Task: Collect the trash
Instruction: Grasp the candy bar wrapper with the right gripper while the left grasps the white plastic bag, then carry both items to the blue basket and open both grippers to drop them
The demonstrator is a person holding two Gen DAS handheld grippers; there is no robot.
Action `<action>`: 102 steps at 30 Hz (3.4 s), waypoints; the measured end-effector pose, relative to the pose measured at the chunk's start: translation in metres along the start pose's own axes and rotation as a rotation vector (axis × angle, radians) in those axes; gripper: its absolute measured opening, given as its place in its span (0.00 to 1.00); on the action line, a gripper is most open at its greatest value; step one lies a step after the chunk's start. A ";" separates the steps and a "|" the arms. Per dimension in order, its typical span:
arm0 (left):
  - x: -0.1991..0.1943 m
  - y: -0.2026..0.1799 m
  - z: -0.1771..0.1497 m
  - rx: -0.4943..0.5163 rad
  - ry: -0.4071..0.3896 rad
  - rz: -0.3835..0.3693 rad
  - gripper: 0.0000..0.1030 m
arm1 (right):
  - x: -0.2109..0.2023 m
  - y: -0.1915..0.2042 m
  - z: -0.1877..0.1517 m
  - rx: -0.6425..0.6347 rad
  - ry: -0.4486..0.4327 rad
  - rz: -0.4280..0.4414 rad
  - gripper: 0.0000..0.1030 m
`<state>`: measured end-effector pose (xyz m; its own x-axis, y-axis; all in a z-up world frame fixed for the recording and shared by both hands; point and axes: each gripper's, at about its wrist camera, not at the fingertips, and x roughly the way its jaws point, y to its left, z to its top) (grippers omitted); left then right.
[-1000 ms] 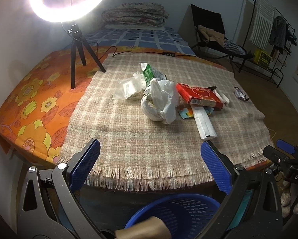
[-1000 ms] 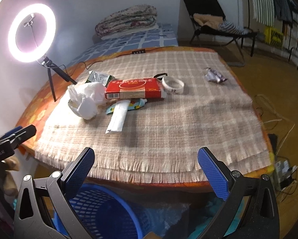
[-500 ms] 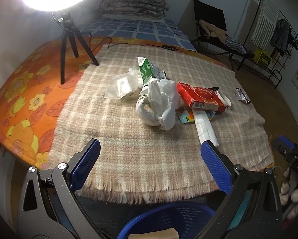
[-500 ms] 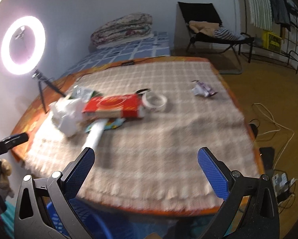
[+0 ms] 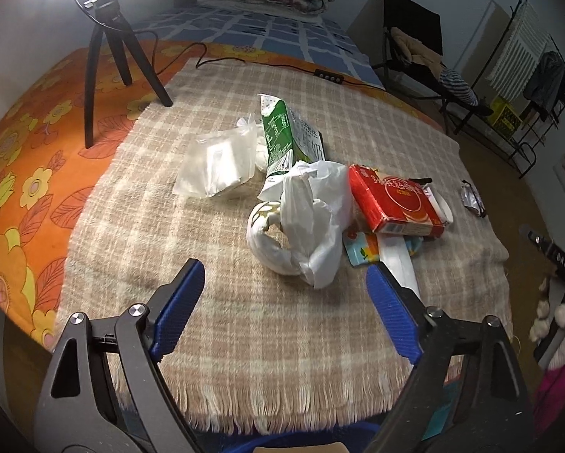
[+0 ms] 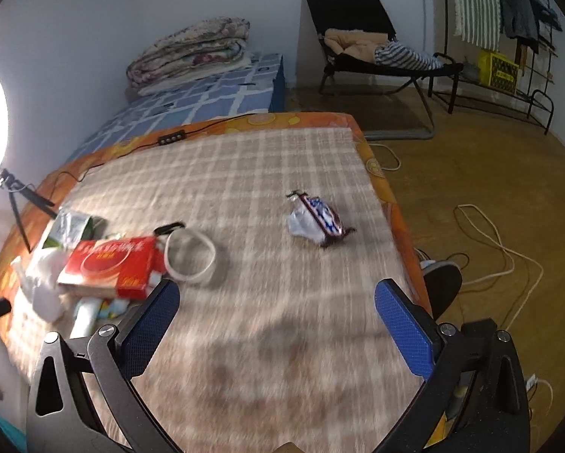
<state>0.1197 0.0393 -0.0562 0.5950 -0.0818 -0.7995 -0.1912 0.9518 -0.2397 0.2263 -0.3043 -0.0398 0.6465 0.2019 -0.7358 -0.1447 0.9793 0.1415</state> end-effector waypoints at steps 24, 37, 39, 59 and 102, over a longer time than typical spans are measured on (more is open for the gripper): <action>0.049 0.002 0.029 -0.006 0.045 -0.034 0.55 | 0.114 -0.029 0.054 -0.042 0.131 -0.084 0.84; 0.047 0.001 0.027 0.018 0.032 -0.012 0.23 | 0.127 -0.041 0.047 0.027 0.201 -0.026 0.17; 0.044 0.000 0.026 0.017 0.026 -0.016 0.22 | 0.123 -0.042 0.045 0.041 0.193 -0.010 0.10; -0.037 0.008 0.010 0.024 -0.092 -0.091 0.19 | 0.022 0.006 0.047 -0.011 0.027 0.117 0.08; -0.073 0.017 -0.180 0.181 0.188 -0.181 0.19 | -0.116 0.182 -0.216 -0.356 0.190 0.390 0.08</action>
<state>-0.0679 0.0081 -0.1008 0.4485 -0.2923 -0.8446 0.0573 0.9525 -0.2992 -0.0366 -0.1530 -0.0720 0.3532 0.5095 -0.7847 -0.6114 0.7605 0.2185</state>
